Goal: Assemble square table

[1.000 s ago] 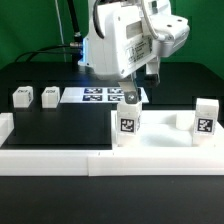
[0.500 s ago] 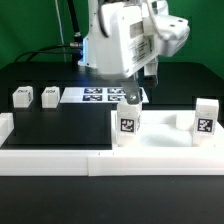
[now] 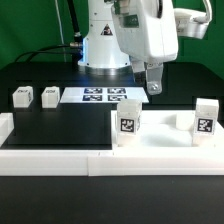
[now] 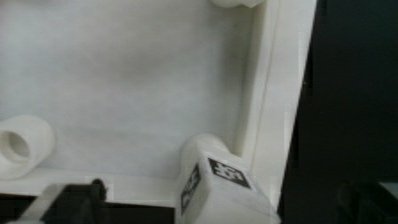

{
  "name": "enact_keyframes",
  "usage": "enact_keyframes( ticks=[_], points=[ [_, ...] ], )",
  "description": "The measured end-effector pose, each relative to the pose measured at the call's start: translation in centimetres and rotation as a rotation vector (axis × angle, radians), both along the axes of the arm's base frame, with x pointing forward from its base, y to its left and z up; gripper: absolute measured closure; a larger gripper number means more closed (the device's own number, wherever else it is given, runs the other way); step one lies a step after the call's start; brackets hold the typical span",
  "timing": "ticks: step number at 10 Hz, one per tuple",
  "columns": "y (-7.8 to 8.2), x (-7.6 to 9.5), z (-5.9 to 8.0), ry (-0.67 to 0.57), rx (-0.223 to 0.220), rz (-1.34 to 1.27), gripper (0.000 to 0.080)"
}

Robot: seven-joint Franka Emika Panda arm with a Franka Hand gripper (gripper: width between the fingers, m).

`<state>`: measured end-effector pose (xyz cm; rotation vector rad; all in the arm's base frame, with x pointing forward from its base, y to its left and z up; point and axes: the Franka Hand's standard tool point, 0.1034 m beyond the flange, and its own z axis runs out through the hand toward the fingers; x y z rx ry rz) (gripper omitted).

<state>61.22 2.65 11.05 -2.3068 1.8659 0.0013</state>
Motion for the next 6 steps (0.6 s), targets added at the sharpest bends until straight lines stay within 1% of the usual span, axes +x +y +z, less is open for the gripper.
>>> enact_keyframes(
  ticks=[2,6],
  points=[
    [-0.34,-0.04,-0.09,-0.022,-0.021,0.170,0.0151],
    [-0.34,-0.04,-0.09,-0.022,-0.021,0.170,0.0151]
  ],
)
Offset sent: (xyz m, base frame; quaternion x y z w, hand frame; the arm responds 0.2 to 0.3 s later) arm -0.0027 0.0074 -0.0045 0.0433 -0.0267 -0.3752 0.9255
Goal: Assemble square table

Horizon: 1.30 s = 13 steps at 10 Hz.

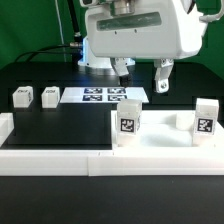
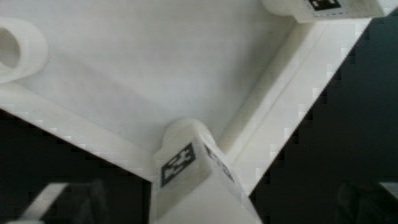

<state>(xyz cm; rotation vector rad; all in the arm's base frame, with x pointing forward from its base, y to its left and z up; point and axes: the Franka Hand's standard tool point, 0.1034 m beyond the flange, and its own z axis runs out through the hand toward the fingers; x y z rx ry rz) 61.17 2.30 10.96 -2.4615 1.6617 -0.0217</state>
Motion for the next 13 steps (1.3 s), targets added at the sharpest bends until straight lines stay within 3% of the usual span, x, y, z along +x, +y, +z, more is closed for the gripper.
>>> enact_keyframes(
  ticks=[6,7,8,10,12,13],
  points=[
    [0.0,0.0,0.0,0.000,0.000,0.000,0.0151],
    [-0.8,0.0,-0.1,-0.047,-0.041,0.322,0.0151],
    [-1.2,-0.7,-0.5,-0.059,-0.043,0.312,0.0151],
    [-2.3,-3.0,-1.9,-0.082,-0.100,0.517,0.0151],
    [-1.6,-3.8,-2.9,-0.104,-0.198,0.727,0.0151],
    [-1.9,-3.8,-2.9,-0.107,-0.205,0.803,0.0151]
  ],
)
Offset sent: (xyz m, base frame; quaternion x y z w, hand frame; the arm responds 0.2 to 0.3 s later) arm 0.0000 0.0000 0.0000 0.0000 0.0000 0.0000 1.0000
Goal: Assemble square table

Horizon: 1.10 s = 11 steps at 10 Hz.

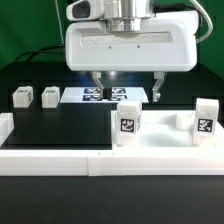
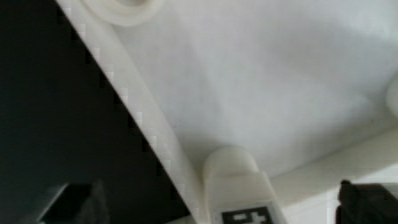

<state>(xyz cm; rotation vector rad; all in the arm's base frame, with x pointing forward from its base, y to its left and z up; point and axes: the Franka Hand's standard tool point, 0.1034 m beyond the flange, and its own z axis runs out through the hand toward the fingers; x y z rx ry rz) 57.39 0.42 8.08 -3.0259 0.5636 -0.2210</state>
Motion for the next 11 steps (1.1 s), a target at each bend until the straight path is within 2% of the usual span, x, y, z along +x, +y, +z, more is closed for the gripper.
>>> enact_keyframes(
  ticks=[4,5,6,8,11],
  points=[
    [-0.6,-0.1,0.0,-0.001,-0.043,0.248,0.0151],
    [-1.6,-0.9,-0.6,0.043,-0.025,0.337,0.0151],
    [-2.2,-1.2,-1.7,0.081,-0.014,0.377,0.0151],
    [-2.3,-0.6,-3.9,0.126,-0.007,0.376,0.0151],
    [-2.4,-0.6,-3.7,0.120,-0.009,0.374,0.0151]
  ],
)
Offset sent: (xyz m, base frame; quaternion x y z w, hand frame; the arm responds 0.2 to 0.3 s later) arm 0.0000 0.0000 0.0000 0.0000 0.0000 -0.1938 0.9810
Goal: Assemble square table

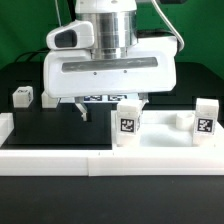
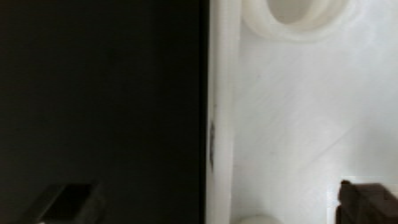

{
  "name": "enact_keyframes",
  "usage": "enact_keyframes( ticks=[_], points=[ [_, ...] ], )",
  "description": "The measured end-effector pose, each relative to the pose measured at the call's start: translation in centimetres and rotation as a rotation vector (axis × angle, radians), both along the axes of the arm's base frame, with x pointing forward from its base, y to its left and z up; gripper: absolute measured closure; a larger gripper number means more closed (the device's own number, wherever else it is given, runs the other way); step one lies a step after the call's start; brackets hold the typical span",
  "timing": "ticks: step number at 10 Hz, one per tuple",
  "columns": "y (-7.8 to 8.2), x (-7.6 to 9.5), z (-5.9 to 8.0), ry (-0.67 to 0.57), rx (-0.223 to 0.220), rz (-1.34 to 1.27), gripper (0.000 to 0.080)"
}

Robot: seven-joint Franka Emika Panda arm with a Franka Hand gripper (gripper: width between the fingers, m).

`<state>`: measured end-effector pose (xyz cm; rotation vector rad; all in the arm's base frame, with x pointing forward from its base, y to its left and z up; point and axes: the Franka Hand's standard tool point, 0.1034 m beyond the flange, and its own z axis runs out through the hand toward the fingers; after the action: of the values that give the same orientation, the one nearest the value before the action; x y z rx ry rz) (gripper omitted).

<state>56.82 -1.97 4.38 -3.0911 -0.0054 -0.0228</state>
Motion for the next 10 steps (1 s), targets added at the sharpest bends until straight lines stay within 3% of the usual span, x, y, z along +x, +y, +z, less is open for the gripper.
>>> enact_keyframes(
  ticks=[2,5,8,10],
  points=[
    [-0.1,-0.1,-0.2,0.007,0.001,-0.011,0.0151],
    [-1.0,-0.4,-2.9,0.044,-0.014,-0.044,0.0151],
    [-1.4,-0.2,-3.1,0.029,-0.024,-0.046,0.0151],
    [-1.4,-0.2,-3.2,0.029,-0.025,-0.046,0.0399]
  ],
)
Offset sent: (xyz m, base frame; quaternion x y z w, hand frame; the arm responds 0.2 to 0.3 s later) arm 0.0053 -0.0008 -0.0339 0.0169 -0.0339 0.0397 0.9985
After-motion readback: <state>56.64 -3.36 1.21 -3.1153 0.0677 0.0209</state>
